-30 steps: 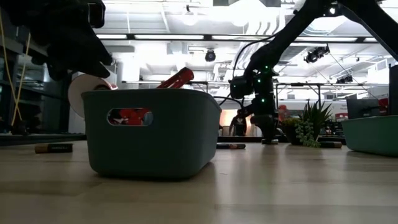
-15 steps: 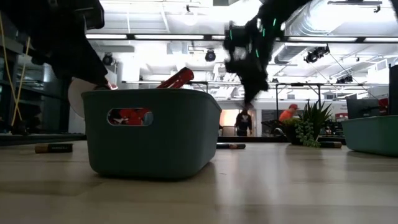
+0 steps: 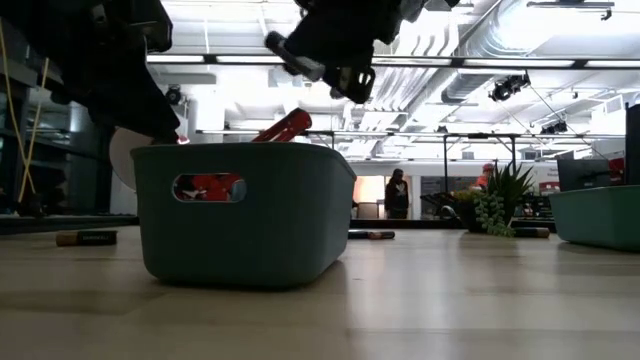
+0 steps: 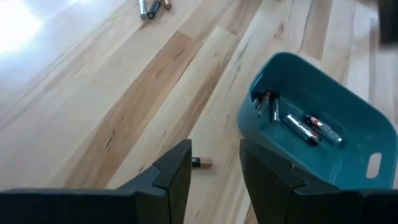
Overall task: Sort batteries
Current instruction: Put the silver battery into the blue bin
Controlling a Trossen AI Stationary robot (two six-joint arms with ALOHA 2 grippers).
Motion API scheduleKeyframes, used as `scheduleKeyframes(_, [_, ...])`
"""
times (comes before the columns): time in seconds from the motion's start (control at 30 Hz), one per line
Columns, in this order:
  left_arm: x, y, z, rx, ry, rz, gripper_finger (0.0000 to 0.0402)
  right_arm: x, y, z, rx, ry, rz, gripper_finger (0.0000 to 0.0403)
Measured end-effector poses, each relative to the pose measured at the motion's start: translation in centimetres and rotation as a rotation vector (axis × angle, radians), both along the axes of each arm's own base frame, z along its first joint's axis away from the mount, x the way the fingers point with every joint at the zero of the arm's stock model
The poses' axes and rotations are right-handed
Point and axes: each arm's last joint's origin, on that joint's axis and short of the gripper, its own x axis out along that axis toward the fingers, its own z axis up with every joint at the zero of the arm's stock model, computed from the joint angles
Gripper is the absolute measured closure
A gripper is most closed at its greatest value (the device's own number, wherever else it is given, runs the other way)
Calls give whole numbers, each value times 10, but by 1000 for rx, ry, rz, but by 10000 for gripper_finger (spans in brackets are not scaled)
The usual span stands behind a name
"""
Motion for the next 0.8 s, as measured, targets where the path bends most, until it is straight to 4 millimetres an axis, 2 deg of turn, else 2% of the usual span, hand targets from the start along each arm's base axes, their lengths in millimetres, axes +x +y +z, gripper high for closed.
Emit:
scheduleKeyframes(0.1, [0,0,0,-2,1,-1,273,5,13,-14,1,13,-42,369])
scheduleKeyframes(0.2, [0,0,0,-9,5,-9,273,8,12,-23,52,66,-88,348])
scheduleKeyframes(0.3, [0,0,0,-10,5,-10,273,8,11,-23,44,67,-90,303])
scheduleKeyframes(0.43, [0,0,0,-12,4,-10,273,8,1,-7,-73,78,-48,238])
scheduleKeyframes(0.53, [0,-1,0,-13,2,-10,273,10,-23,13,-207,123,-55,208])
scheduleKeyframes(0.67, [0,-1,0,-14,2,-10,273,8,-65,30,-396,201,-104,198])
scheduleKeyframes(0.73, [0,-1,0,-14,2,-11,273,7,-90,34,-444,225,-142,198])
scheduleKeyframes(0.8, [0,-1,0,-14,2,-11,273,4,-114,28,-466,266,-165,198])
